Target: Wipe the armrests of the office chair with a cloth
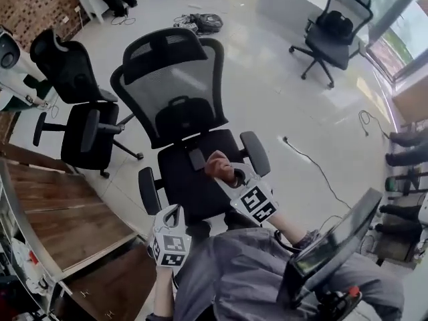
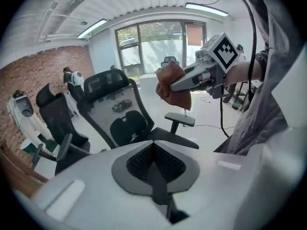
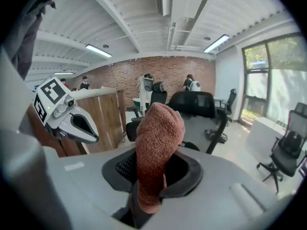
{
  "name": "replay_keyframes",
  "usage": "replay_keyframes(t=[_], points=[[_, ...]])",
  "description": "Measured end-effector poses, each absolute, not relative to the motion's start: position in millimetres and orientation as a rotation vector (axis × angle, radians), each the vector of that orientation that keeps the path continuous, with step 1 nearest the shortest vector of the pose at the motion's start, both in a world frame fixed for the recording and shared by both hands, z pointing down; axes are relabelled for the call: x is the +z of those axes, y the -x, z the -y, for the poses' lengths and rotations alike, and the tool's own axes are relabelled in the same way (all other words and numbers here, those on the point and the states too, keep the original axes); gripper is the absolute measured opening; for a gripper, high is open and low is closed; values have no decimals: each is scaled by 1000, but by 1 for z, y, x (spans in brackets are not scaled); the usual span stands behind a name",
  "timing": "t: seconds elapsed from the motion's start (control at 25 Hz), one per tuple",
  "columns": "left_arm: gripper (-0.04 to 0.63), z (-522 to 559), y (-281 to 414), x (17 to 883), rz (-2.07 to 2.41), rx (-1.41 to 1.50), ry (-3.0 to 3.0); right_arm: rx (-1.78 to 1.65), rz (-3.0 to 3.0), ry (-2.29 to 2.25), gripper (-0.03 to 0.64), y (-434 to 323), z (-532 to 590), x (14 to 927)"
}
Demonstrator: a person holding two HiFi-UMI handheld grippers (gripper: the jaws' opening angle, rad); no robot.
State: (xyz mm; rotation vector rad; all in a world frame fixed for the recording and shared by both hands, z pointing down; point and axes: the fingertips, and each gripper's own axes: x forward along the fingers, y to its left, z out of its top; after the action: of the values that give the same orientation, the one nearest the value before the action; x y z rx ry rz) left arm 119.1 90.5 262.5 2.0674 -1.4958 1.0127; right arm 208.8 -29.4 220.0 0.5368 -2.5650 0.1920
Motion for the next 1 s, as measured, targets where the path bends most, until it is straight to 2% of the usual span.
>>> replay_keyframes(t=[0.2, 0.36, 1.0], points=[[15, -72, -186, 240, 1454, 1023, -2171, 176, 2581, -687, 89, -275, 44, 196], [15, -67, -211, 230, 1460, 1023, -2207, 166, 2591, -729, 91, -302, 46, 185], [15, -69, -230, 219, 1510, 983, -2184, 95, 2651, -622, 91, -292, 37, 163]])
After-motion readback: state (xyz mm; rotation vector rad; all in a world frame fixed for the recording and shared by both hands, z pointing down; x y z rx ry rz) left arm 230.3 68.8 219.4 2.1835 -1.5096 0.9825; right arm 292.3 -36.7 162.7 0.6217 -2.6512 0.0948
